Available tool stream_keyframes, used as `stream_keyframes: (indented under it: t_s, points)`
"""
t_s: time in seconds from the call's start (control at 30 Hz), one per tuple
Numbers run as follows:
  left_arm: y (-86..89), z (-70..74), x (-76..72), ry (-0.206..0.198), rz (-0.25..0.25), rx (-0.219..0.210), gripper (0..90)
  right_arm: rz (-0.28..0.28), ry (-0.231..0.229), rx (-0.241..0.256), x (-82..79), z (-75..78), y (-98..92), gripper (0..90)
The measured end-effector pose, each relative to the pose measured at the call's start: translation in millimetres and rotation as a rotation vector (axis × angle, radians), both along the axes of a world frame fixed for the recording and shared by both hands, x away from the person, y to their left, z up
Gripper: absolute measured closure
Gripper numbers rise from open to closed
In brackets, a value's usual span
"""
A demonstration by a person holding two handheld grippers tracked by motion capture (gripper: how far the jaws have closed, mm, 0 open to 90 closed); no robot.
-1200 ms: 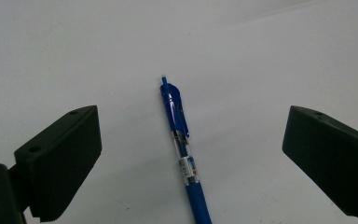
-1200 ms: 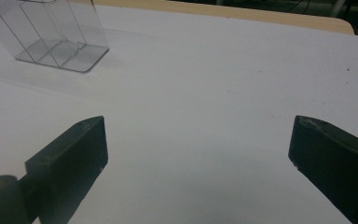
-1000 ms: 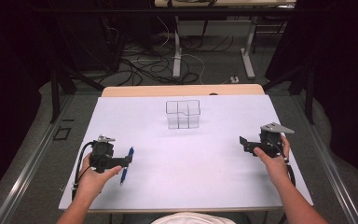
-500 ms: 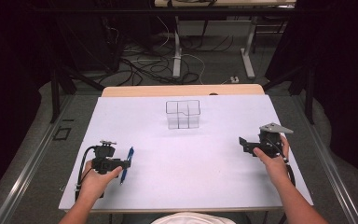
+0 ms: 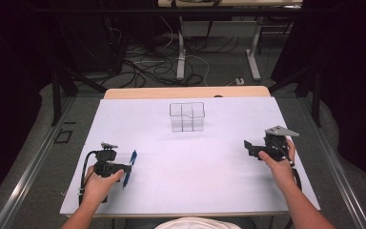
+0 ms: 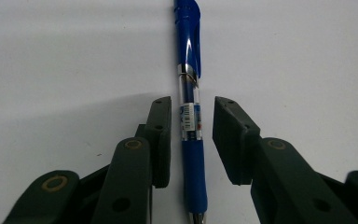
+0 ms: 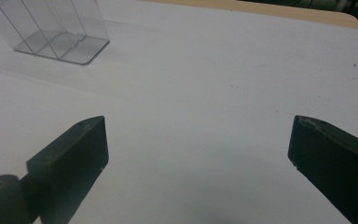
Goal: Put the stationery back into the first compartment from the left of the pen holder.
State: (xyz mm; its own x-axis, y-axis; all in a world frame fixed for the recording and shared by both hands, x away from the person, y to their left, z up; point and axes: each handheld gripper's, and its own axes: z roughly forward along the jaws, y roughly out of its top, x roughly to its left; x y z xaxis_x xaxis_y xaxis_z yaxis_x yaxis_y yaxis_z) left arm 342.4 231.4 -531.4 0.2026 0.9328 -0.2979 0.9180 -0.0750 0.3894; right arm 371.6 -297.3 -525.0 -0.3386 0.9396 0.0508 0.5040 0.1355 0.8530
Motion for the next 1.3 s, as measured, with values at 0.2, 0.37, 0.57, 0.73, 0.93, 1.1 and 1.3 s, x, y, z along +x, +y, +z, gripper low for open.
stream_keyframes:
  t_s: [0.2, 0.37, 0.57, 0.73, 0.93, 1.1, 1.3]
  points:
    - [-2.3, -3.0, 0.4, 0.029, -0.006, 0.015, 71.2, 0.001, 0.000, 0.000, -0.1, 0.0, 0.2, 4.7]
    - [-4.7, -3.5, -0.1, 0.025, -0.001, 0.031, 75.1, 0.003, 0.003, 0.000, 0.2, -0.3, 0.4, 4.7]
    - [-5.6, -3.6, 0.6, 0.033, -0.004, 0.028, 78.1, 0.007, 0.002, -0.007, 0.5, -0.7, 0.7, 4.7]
    - [-4.0, -3.5, 1.5, 0.041, -0.011, 0.021, 79.1, 0.008, 0.003, -0.007, 0.4, -0.9, 1.1, 4.7]
    - [-2.4, -3.5, 2.3, 0.048, 0.001, 0.007, 79.3, 0.011, 0.004, -0.006, 0.4, -1.0, 1.4, 4.7]
    - [0.1, -2.1, 4.2, 0.038, 0.003, 0.012, 79.4, 0.012, 0.004, -0.005, 0.3, -1.0, 1.5, 4.7]
    - [1.8, 1.0, 4.0, 0.004, 0.004, -0.003, 79.4, 0.010, 0.005, -0.006, 0.4, -1.1, 1.6, 4.7]
